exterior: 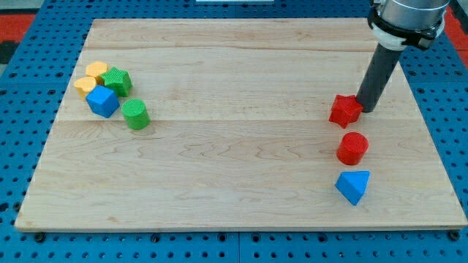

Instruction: Push the green star into the blue cube

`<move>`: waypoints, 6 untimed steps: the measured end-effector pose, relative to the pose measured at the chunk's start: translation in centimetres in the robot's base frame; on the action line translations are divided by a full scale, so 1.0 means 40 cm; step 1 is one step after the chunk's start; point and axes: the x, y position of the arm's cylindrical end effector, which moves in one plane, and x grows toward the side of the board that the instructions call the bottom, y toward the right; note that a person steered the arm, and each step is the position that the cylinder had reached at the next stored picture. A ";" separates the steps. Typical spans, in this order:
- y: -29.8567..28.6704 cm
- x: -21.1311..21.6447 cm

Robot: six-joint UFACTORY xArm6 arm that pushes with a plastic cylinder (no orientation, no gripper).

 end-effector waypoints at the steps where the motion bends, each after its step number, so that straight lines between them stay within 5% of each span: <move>1: 0.063 -0.085; 3: -0.572 -0.231; 4: -0.896 -0.131; 6: -0.898 -0.081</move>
